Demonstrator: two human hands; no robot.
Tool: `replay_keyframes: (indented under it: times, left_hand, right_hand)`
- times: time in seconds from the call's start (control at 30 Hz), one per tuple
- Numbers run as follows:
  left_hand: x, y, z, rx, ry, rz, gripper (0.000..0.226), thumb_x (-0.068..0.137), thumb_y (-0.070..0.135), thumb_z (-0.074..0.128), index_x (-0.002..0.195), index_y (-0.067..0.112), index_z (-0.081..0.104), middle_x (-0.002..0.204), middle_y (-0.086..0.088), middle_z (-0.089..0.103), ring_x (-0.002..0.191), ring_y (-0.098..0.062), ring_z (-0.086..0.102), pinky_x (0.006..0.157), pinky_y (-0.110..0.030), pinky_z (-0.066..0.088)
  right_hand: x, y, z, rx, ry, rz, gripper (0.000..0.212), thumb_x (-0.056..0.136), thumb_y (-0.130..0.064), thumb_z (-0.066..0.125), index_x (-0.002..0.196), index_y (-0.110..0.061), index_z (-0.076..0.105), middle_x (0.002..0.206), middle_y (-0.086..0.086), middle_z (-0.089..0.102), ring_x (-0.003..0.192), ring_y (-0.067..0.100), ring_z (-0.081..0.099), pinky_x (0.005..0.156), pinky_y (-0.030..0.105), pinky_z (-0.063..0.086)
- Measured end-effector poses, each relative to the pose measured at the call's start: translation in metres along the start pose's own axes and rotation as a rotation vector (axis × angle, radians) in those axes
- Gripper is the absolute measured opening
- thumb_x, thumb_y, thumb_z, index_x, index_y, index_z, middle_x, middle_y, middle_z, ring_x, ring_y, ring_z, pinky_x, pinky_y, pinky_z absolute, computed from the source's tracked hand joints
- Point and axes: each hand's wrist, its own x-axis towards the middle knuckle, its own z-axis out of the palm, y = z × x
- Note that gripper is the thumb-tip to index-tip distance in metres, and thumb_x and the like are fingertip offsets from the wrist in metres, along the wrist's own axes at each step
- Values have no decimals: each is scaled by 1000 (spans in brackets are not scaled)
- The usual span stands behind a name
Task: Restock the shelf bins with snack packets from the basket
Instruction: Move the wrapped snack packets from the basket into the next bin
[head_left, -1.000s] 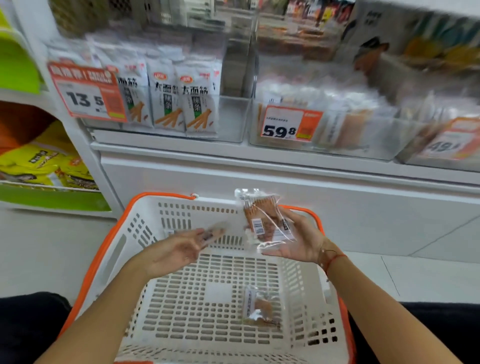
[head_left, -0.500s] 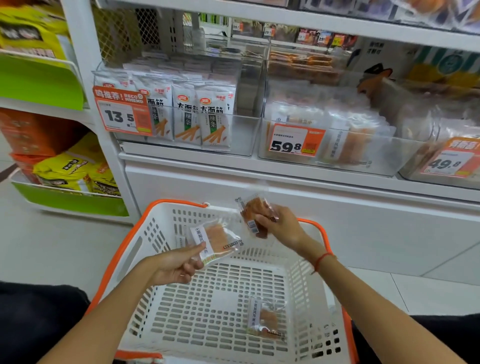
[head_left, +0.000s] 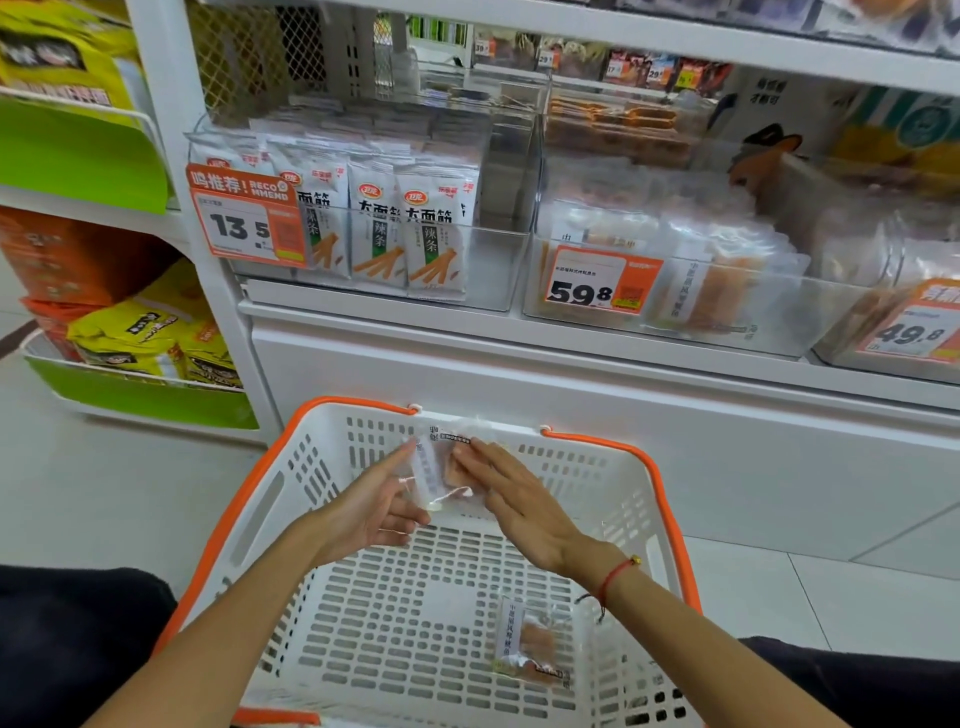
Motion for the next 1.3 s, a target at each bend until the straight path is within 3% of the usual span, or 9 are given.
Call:
replay_keyframes:
  times: [0.2,0.27,0.43,0.6,0.73,0.83,1.03,1.13,1.3]
  left_hand:
    - [10,-8,-1,63,24,101,43,91,41,56,123,13,54,51,4,45,42,-5,32,49,-18,43]
    - [8,-8,-1,62,-1,125,39,90,43,55,117,15,54,52,5,39,45,-6,29,52,-19,39]
    - [2,9,4,316,-88,74,39,89,53,50,114,24,52,53,6,43,43,-5,30,48,-16,33]
    - [2,23,-4,536,-39,173,51,91,53,45,132,22,47,119,-2,63,98,-10,62,85,-25,50]
    - [13,11,-5,-258,-14,268,42,97,25,48,134,7,42,129,-13,56,109,-26,63,87,-33,55]
    - [13,11,-14,-108,180,200,37,100,17,38,135,8,46,119,-11,63,98,-23,65,77,-36,56]
    - [10,23,10,205,93,4,37,98,22,32,128,6,48,118,-10,61,99,-27,60,92,-46,48]
    - [5,27,29,101,-199,9,43,97,30,25,120,11,57,113,-13,68,99,-30,65,91,-45,48]
    - [-3,40,44,197,-261,132,27,86,22,54,108,8,60,101,-7,70,91,-19,67,90,-37,50]
  right_hand:
    - [14,-10,-23,590,427,572,82,78,-17,76,145,-17,29,143,6,40,130,24,40,108,40,36]
    - [12,-9,-39,1034,252,803,69,76,-21,78,134,-12,43,132,7,49,118,28,52,93,38,47]
    - [10,-9,-36,1367,257,791,3,85,-10,68,86,-12,66,65,-4,68,51,4,60,56,14,54]
    - [9,-3,-43,1506,279,711,5,89,-9,62,90,-9,67,75,2,71,60,10,66,61,19,58]
    - [8,0,-58,953,160,677,24,87,-13,67,108,-4,59,95,7,69,76,16,66,67,25,59]
    - [10,9,-91,469,232,559,36,76,-4,77,102,-7,53,92,-1,56,70,14,59,52,20,53]
    - [25,-31,-119,71,-511,247,24,71,-19,83,92,-23,72,96,-2,73,76,5,63,65,21,50]
    - [38,-35,-106,-131,-389,222,41,67,-23,85,99,-25,60,105,2,64,87,17,58,68,22,44]
    - [32,-36,-112,-107,-181,130,63,58,-23,90,100,-20,43,89,-5,50,77,18,51,74,36,50]
